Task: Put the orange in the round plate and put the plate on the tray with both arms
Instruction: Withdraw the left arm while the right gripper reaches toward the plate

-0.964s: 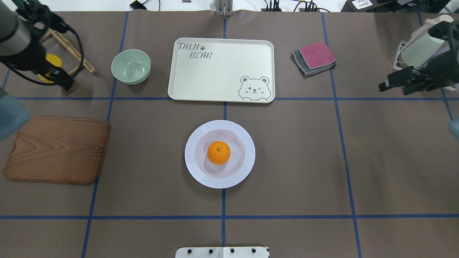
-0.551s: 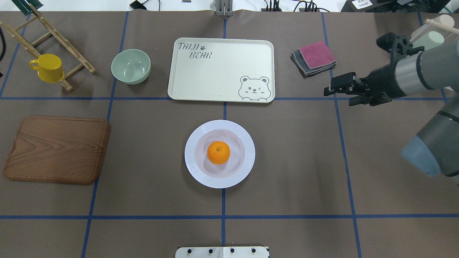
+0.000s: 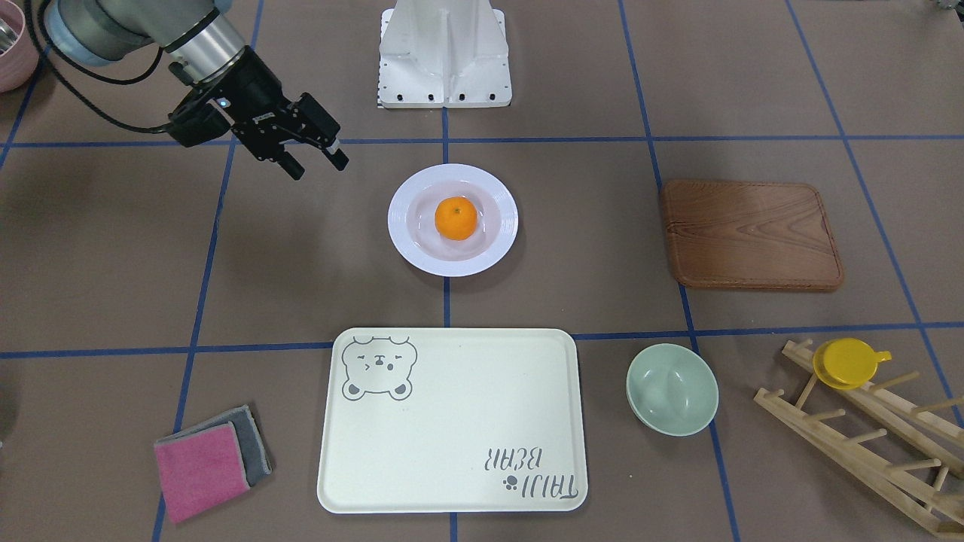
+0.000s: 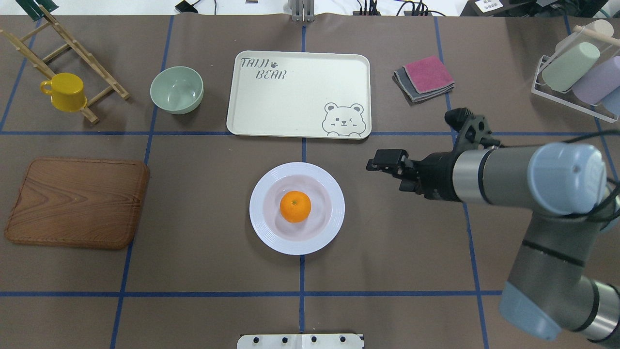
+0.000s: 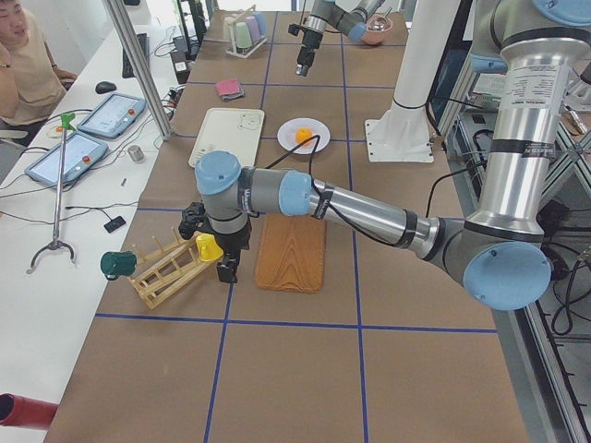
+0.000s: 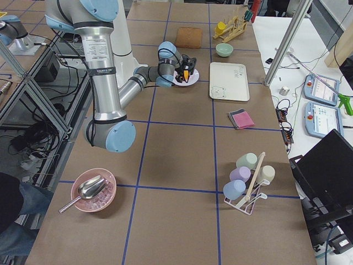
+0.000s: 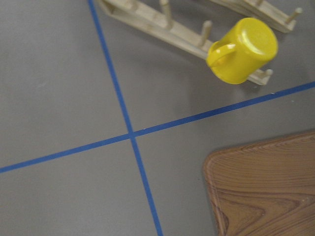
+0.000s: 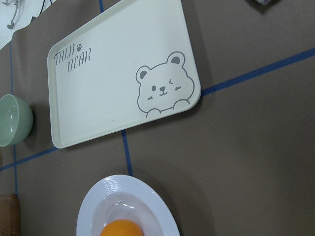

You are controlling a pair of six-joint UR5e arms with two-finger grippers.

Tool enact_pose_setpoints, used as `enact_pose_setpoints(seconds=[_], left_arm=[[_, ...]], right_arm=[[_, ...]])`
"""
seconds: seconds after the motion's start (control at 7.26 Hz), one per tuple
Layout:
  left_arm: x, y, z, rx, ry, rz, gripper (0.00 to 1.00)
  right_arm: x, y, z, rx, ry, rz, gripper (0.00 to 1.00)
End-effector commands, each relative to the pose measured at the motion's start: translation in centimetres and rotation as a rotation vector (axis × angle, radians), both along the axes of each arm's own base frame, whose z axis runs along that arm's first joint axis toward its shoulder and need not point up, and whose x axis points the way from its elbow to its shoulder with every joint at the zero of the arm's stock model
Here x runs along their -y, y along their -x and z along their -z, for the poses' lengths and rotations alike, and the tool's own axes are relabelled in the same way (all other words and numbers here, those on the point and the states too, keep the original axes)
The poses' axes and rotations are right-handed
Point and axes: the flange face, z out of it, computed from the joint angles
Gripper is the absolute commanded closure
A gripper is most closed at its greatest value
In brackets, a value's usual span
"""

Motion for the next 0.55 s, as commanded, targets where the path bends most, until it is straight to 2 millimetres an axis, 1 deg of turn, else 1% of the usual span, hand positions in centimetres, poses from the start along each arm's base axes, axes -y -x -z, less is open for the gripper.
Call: enact_pose_setpoints(seconds=[0.0, 0.14, 0.28, 0.41], left_arm=[[-1.6, 0.6, -2.3, -0.04, 0.051, 0.02, 0.0], [-2.4, 0.6, -3.0, -0.04, 0.064, 0.02, 0.0], [-2.6, 0.6, -3.2, -0.041, 0.068, 0.02, 0.0], [-2.7, 0.6, -3.4, -0.041, 0.071, 0.02, 0.0]], right_arm=[[-7.0, 6.0, 0.6, 0.117, 0.09, -0.156, 0.0], [-9.6, 8.8, -0.8, 0.115, 0.138, -0.197, 0.0], [-9.8, 11.8, -1.2, 0.101, 0.148, -0.211, 0.0], [-9.4, 14.8, -1.8, 0.085, 0.176, -0.224, 0.0]])
